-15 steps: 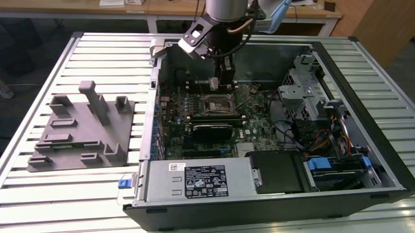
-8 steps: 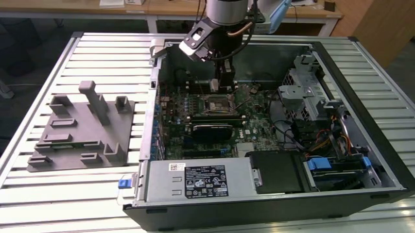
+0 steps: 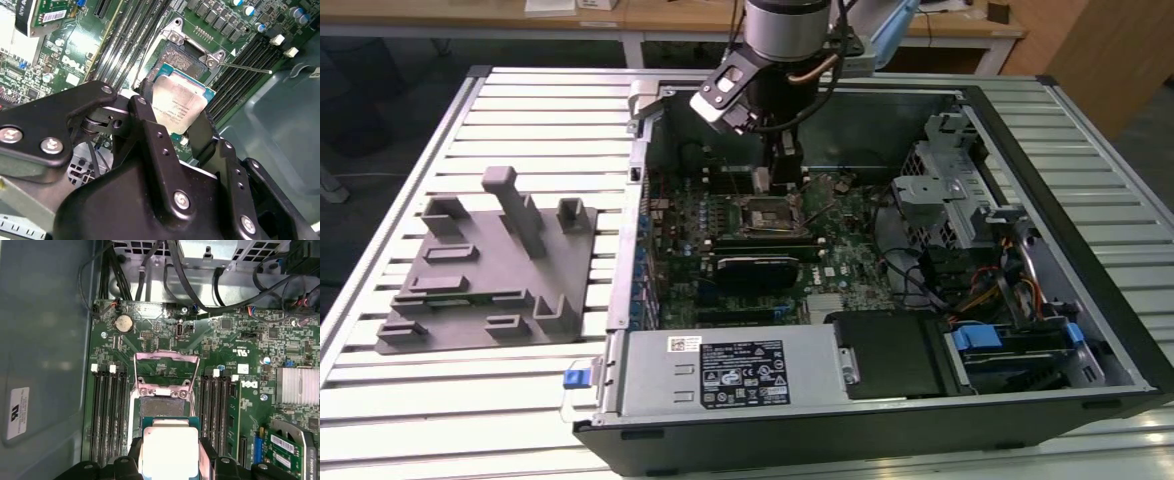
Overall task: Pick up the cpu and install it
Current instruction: 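Place the cpu into insertion slot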
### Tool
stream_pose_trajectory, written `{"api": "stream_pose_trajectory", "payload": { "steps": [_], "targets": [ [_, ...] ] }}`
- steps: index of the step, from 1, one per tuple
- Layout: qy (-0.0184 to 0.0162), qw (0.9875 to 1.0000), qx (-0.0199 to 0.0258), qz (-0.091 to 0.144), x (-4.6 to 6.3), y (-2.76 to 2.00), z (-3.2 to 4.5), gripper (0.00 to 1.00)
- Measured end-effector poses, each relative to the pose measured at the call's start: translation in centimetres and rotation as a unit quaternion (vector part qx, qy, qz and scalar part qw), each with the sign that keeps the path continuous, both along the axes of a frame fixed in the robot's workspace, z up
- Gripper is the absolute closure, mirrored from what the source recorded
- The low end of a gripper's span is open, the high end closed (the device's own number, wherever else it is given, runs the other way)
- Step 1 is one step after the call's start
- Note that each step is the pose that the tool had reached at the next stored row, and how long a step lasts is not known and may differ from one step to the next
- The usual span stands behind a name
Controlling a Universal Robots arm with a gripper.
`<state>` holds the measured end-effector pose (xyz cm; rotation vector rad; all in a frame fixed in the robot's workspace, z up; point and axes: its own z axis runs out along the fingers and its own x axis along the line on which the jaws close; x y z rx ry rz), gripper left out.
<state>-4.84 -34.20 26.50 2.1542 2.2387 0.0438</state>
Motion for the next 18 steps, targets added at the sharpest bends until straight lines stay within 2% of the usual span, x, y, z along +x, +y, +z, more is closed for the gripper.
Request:
{"api": "stream_pose_trajectory", "payload": {
  "steps": [18],
  "targets": [
    [0.0,1.0,0.0,-0.002,0.1,0.05,-2.09,0.47]
  ]
}}
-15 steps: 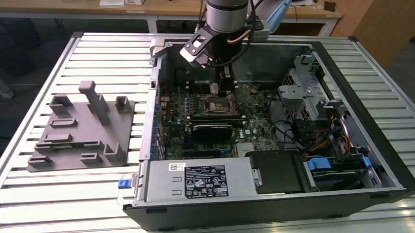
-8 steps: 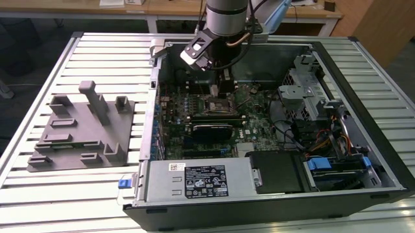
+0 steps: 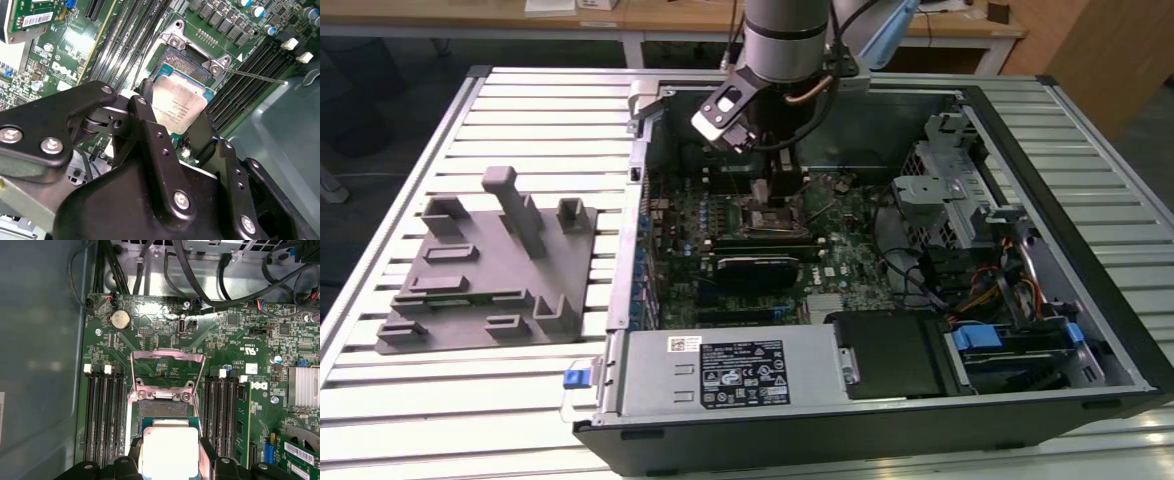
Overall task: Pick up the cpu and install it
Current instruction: 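Place the cpu into insertion slot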
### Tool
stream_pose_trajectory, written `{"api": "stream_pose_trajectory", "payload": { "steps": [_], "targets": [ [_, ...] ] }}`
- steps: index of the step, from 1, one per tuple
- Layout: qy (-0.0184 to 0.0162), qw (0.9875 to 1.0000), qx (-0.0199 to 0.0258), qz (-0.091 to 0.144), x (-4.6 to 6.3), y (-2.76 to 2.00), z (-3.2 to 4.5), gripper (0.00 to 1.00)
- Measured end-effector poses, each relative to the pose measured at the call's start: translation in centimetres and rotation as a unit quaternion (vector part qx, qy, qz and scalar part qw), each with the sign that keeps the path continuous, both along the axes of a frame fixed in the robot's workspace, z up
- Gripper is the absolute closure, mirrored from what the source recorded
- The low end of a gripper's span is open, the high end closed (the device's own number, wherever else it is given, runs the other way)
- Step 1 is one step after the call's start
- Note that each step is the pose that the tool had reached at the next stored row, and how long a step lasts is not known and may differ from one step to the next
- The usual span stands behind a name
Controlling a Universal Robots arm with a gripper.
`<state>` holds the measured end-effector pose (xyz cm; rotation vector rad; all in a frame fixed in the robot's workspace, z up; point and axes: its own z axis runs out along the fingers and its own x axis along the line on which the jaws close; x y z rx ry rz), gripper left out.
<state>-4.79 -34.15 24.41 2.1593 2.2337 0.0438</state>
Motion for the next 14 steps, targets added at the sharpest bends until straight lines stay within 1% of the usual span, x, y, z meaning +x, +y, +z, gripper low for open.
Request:
{"api": "stream_pose_trajectory", "payload": {
  "steps": [6,14],
  "targets": [
    [0.0,1.0,0.0,0.0,0.0,0.0,-0.51,0.47],
    [0.0,1.0,0.0,-0.001,0.0,0.0,-1.43,0.47]
  ]
}}
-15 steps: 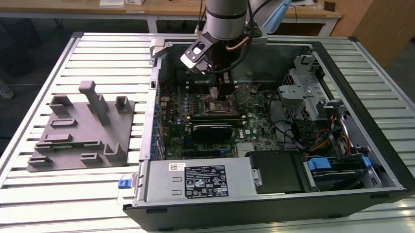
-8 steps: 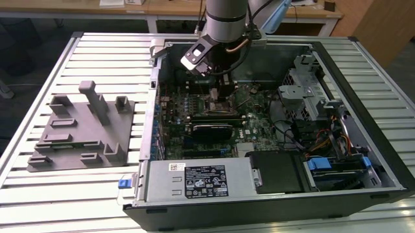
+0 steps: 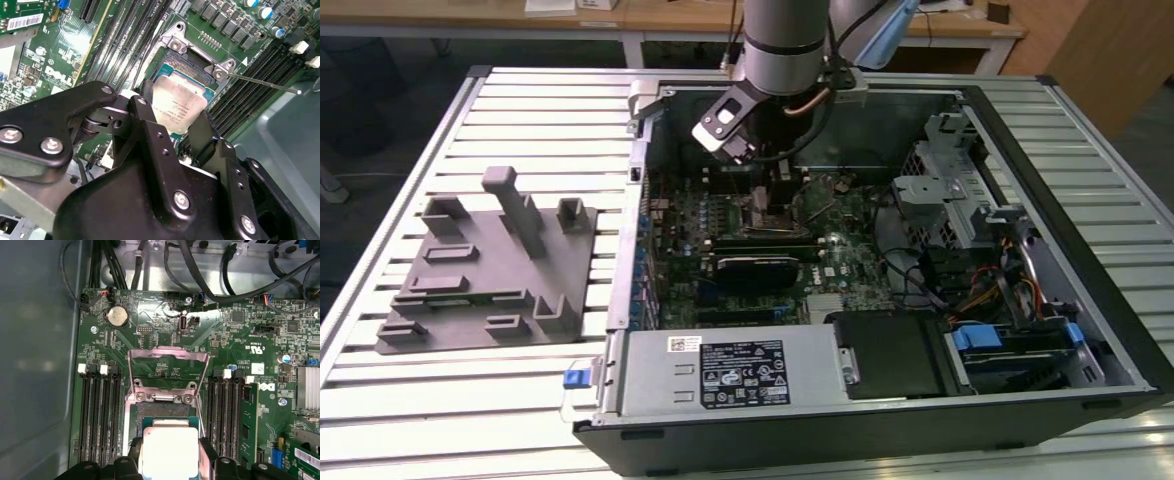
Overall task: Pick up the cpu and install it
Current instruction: 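Place the cpu into insertion slot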
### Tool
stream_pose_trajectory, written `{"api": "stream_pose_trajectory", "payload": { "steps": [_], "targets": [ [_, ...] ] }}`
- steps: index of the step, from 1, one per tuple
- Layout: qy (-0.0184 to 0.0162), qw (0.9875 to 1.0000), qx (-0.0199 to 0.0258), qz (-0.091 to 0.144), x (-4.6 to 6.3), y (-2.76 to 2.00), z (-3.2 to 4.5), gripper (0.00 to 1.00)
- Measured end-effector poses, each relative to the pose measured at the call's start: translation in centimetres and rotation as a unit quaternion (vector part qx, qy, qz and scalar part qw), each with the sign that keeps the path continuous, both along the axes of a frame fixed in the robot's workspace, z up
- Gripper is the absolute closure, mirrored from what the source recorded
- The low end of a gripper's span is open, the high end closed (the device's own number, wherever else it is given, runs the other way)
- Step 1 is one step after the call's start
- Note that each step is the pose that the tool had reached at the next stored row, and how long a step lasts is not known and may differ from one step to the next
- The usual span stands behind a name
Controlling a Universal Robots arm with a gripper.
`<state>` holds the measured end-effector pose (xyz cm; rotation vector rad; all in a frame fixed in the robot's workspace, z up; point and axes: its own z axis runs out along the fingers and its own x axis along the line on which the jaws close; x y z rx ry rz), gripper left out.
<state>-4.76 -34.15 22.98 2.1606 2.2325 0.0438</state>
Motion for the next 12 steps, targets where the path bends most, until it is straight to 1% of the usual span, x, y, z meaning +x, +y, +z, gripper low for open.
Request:
{"api": "stream_pose_trajectory", "payload": {
  "steps": [12],
  "targets": [
    [0.0,1.0,0.0,-0.003,0.0,0.01,-1.25,0.47]
  ]
}}
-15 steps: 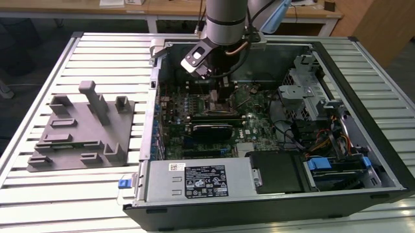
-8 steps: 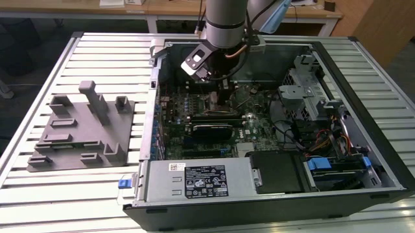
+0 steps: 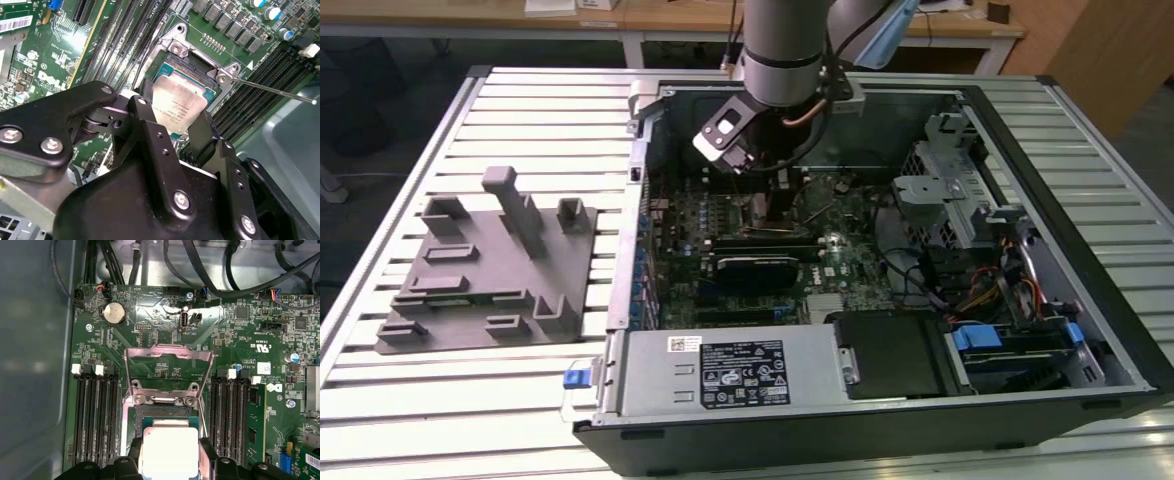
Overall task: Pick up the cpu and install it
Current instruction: 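Place the cpu into insertion slot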
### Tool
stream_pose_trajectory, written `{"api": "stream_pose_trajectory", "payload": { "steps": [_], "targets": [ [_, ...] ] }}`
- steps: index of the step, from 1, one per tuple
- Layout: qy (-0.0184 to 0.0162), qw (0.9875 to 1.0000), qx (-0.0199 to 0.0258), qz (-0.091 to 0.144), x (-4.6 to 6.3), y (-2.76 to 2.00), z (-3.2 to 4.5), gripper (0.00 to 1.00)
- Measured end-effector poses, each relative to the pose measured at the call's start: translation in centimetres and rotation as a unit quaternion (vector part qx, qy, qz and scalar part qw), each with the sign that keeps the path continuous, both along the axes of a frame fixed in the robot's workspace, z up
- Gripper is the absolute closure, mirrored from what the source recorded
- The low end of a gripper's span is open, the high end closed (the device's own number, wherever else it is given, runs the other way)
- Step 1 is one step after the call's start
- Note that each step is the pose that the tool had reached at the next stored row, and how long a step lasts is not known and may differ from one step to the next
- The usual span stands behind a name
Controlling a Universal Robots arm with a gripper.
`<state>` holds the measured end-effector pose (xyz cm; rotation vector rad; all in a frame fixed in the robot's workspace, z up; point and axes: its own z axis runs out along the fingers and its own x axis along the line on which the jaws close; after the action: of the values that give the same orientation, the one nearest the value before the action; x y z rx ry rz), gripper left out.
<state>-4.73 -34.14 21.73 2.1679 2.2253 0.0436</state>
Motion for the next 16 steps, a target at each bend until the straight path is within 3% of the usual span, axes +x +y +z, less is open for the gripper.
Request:
{"api": "stream_pose_trajectory", "payload": {
  "steps": [16],
  "targets": [
    [0.0,0.9999,0.0,-0.014,0.0,0.43,-1.31,0.47]
  ]
}}
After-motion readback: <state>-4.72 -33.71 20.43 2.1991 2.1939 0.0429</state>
